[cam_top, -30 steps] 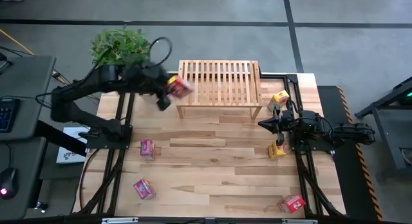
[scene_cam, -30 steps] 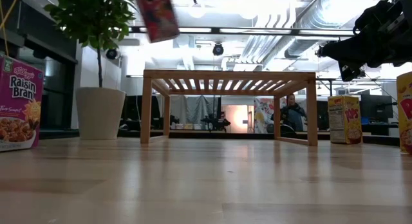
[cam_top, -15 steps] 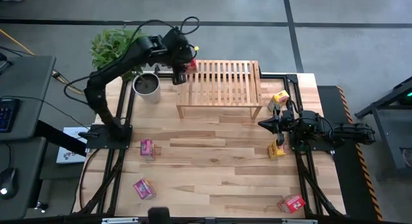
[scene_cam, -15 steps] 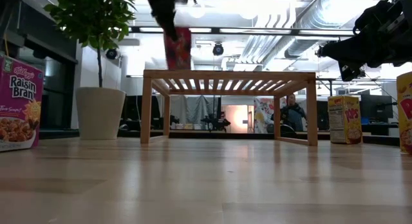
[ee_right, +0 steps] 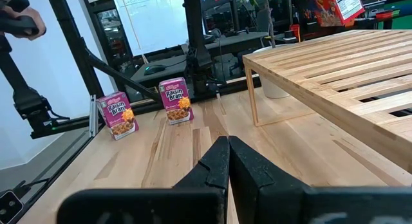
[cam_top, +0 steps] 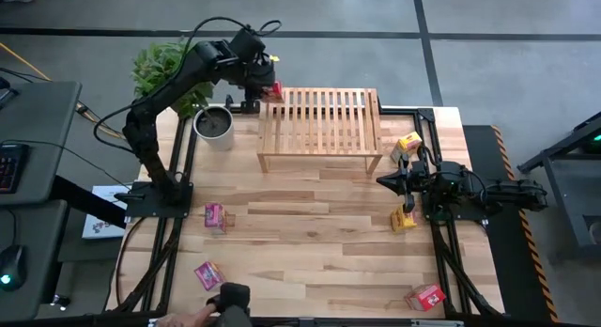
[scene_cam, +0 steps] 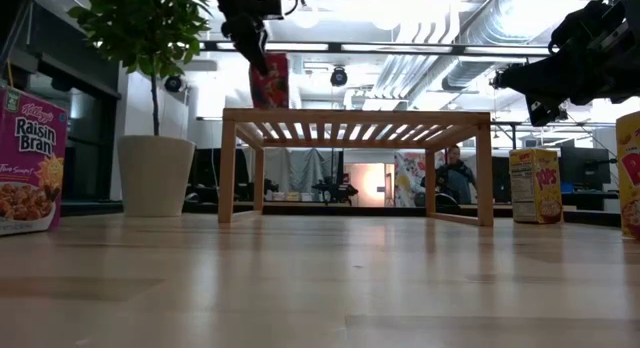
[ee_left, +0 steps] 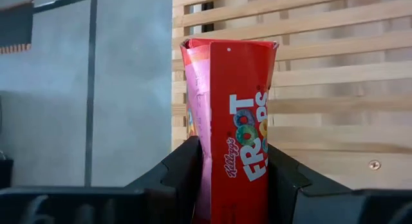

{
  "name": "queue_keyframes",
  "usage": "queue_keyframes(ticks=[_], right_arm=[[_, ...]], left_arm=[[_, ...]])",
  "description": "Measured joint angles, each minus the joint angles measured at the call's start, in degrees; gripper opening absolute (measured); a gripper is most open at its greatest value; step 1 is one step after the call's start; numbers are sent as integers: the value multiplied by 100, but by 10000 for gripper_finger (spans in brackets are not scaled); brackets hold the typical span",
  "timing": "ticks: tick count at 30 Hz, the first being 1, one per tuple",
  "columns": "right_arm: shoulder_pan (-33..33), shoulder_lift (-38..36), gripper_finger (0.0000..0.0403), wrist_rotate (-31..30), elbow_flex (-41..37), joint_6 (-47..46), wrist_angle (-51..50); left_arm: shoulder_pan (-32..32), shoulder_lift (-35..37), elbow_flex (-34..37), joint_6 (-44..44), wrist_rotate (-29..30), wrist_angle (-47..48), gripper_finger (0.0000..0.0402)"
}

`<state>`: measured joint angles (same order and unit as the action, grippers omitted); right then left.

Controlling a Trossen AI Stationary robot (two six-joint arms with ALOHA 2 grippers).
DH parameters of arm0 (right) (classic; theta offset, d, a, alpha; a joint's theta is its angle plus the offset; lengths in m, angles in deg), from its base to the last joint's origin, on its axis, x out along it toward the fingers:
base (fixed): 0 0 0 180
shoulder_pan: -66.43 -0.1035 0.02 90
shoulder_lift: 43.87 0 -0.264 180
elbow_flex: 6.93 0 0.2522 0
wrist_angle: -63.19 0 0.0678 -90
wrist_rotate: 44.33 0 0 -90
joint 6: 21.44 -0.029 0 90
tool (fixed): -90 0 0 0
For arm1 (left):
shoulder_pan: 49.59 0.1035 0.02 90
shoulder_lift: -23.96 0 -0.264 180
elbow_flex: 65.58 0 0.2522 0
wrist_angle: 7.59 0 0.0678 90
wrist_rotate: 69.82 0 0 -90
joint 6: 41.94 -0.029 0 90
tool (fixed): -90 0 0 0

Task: Stack cereal on shelf
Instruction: Put the top red cereal box on the shelf

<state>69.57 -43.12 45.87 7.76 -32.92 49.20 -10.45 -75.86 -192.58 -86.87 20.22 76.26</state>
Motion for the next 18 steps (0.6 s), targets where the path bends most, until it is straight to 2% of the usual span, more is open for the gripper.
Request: queue_keyframes(ticks=[7,18], right_arm=[[0,-1,0,0,-1,0,0],[-1,0,0,1,-1,0,0]], left_arm=[[0,-267,-5,55,-226,67,115],[-2,-305,-5,136,-128,89,116]])
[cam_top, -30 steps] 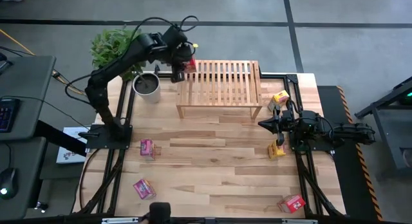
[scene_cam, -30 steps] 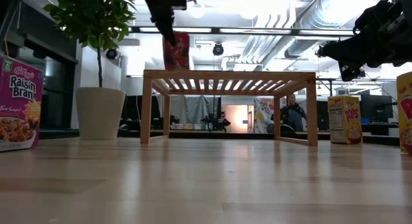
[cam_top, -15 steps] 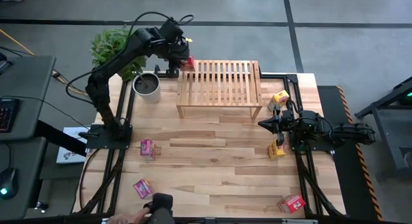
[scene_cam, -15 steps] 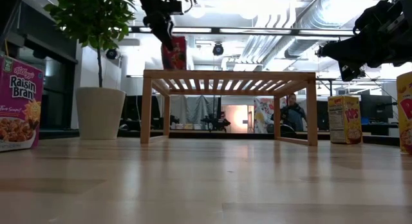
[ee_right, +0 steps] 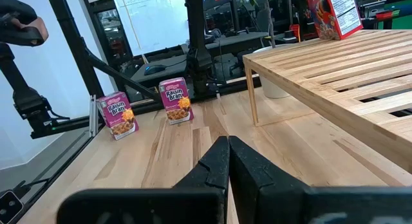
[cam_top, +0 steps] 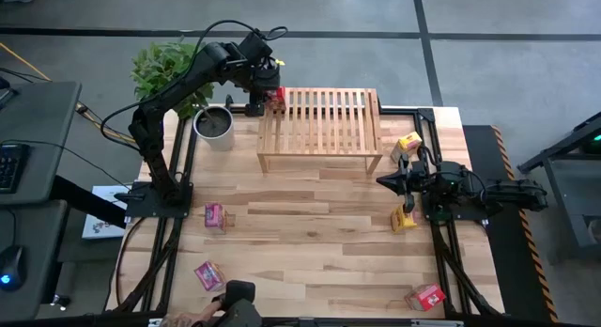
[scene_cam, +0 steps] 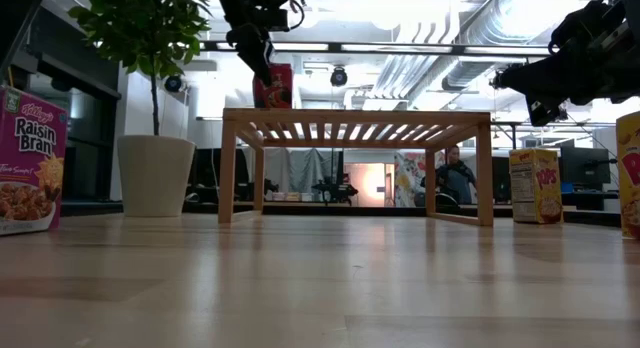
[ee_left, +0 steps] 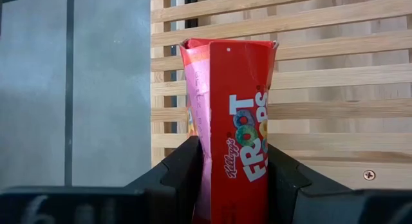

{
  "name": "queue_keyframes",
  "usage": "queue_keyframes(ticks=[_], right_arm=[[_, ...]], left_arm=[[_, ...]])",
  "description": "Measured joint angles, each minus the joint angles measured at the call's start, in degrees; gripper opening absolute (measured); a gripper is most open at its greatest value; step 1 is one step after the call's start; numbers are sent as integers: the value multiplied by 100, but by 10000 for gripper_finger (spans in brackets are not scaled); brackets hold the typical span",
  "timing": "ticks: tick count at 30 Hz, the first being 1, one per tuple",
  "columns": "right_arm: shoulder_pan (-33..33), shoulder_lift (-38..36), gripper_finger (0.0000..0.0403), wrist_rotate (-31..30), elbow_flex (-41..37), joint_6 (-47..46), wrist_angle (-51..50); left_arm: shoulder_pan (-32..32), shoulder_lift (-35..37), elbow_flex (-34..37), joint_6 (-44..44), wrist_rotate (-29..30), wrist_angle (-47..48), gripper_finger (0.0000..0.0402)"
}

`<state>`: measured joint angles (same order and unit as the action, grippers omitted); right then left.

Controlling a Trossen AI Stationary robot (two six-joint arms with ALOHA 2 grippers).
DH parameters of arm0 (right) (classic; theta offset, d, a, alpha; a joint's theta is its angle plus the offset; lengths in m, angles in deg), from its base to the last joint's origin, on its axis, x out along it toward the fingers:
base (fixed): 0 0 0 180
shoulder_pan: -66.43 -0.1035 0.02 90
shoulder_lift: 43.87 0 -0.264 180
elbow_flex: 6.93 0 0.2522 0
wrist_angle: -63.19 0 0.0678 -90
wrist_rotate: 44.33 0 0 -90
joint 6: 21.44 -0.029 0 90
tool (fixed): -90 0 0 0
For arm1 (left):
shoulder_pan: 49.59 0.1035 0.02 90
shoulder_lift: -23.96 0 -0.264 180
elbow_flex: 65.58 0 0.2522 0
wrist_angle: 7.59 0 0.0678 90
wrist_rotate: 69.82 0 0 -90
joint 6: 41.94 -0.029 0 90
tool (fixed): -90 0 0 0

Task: Stack cereal on shelf
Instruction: Put the top red cereal box on the shelf

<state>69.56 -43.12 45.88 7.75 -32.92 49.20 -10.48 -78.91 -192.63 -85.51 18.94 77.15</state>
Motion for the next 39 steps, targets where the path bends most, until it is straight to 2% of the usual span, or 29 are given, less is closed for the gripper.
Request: queue_keyframes(ticks=[9,14,22,39], right_arm=[[0,0,0,0,1,0,0],[0,-1,0,-1,1,0,0],[0,-1,0,-1,0,0,1],[1,-1,0,-2,1,0,2]], left_arm=[[0,-7,0,-13,115,-78,149],[-15,-22,7,34,502,-179,177],[-17,-22,9,87,518,-188,218],[-20,-13,9,-514,793,-513,218]])
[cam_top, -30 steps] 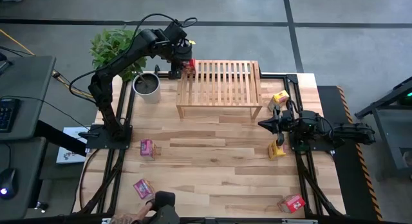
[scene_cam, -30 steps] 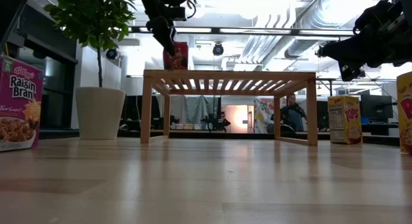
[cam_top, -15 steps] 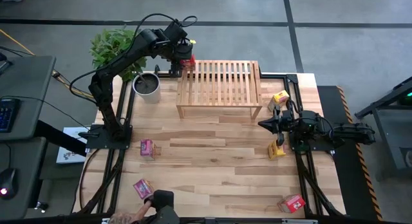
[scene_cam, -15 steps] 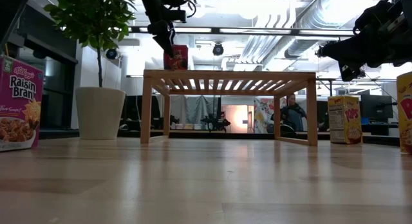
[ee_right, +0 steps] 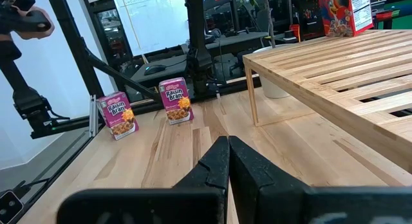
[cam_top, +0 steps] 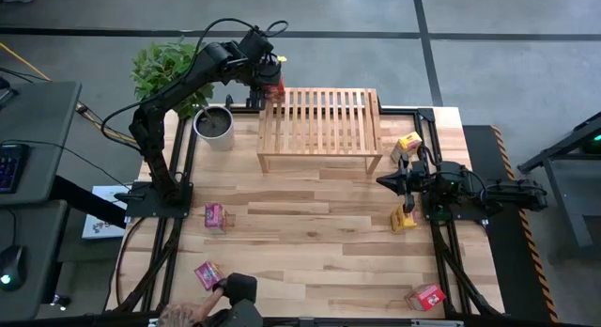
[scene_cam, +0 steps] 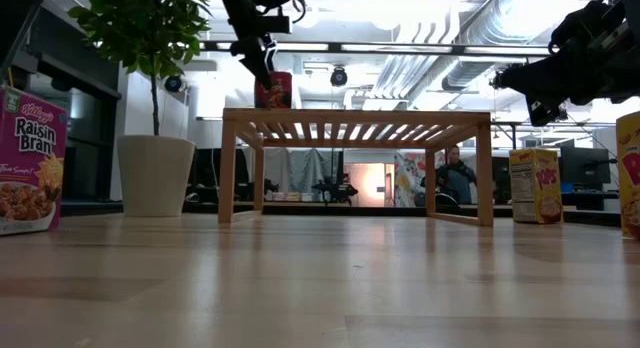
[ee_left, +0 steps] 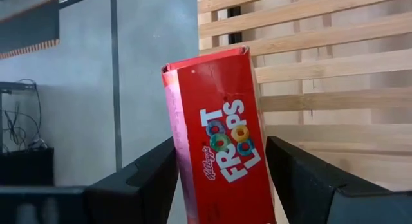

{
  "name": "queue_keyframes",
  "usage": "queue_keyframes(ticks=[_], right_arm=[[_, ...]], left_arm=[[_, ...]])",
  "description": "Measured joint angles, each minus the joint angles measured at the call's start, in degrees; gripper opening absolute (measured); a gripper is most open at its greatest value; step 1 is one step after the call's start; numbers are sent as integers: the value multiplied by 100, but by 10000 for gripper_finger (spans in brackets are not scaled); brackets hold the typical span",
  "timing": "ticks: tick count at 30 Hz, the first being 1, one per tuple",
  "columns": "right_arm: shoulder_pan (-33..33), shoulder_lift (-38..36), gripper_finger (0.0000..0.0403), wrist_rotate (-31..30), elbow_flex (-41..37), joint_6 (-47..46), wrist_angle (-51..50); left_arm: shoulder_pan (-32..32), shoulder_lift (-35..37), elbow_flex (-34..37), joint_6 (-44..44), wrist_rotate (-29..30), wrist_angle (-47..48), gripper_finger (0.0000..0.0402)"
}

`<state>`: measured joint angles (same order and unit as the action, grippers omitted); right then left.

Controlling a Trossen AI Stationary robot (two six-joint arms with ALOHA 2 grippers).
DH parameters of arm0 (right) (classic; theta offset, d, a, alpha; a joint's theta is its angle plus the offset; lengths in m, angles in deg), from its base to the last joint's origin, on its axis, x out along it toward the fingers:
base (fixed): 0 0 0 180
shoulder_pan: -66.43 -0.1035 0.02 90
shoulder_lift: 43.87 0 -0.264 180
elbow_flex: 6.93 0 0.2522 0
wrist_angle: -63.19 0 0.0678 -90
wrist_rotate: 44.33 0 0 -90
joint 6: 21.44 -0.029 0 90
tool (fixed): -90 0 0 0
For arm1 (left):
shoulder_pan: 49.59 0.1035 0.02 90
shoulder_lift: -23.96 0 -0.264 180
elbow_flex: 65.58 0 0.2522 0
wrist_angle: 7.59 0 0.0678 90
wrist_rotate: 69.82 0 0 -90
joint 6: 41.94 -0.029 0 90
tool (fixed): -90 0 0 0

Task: Stack cereal on shelf
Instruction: Put the top red cereal box on the shelf

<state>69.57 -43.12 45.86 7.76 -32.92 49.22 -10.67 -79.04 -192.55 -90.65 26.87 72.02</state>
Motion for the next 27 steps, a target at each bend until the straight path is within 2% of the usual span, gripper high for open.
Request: queue_keyframes(ticks=[27], right_arm=[[-2,-2,0,2,0,0,-2]], left_arm=[[15,12,0,-502,160,-464,218]])
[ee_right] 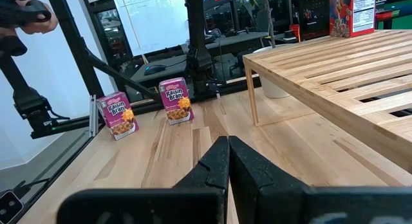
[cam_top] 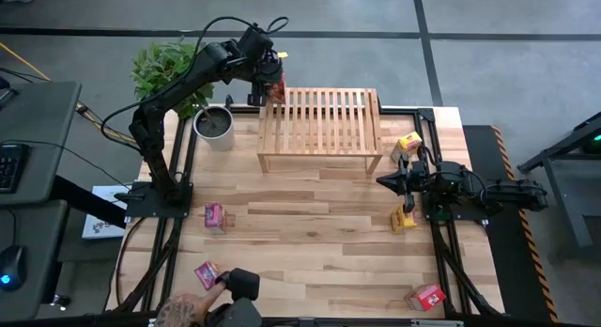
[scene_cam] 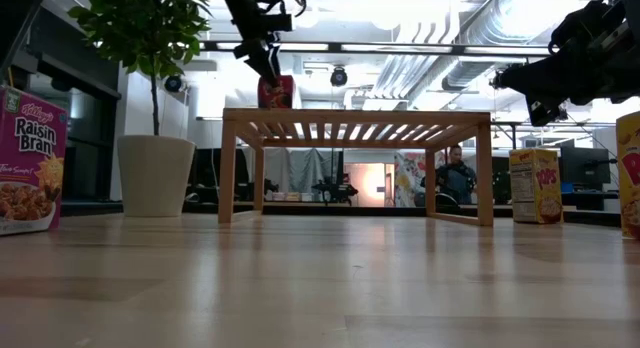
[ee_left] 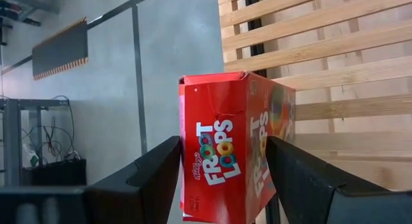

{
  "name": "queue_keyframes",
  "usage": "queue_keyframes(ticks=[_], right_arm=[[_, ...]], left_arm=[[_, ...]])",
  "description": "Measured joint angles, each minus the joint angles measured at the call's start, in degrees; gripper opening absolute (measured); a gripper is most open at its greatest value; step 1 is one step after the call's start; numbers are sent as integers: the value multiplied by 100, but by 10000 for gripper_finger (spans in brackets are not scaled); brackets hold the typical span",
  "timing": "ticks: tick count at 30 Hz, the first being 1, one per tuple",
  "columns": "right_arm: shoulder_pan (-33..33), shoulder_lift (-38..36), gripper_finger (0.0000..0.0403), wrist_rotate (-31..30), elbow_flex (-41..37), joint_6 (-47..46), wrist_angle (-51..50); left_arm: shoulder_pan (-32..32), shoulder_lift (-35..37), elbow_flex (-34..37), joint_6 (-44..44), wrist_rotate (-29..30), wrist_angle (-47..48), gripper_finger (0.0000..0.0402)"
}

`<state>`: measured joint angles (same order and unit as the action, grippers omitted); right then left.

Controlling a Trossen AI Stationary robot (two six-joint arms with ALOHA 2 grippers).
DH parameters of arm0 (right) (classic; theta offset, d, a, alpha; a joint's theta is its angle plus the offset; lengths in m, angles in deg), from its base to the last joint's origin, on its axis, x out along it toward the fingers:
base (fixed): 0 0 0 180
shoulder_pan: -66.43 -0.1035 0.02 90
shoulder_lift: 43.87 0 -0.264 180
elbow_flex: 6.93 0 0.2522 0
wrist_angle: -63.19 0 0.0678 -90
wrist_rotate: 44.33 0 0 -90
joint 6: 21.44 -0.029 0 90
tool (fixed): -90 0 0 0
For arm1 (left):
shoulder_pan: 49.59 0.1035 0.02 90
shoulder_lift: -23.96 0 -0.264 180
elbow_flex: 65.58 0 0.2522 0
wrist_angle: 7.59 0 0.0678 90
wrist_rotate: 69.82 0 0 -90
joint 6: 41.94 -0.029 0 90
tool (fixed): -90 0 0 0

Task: Stack cereal on shelf
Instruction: Put the top red cereal box on the shelf, then put the top yellow cereal box on the shelf

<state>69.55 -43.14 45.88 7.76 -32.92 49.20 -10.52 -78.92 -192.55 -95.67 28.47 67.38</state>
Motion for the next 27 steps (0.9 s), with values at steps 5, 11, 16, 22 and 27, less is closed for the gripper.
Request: queue_keyframes(ticks=[5,11,16,22,27], right_arm=[[0,1,0,-1,-1,0,1],[0,2,0,-2,0,0,0],[1,2,0,0,0,0,2],[1,2,0,-1,-1,0,1],[0,2,0,0,0,0,0]], left_arm=[[0,57,0,-44,0,-6,218],[-22,203,-138,50,-2,11,218],[-80,360,-320,192,-50,15,218],[-390,386,-828,937,-465,11,218],[-976,390,-1261,1813,-823,-250,218]])
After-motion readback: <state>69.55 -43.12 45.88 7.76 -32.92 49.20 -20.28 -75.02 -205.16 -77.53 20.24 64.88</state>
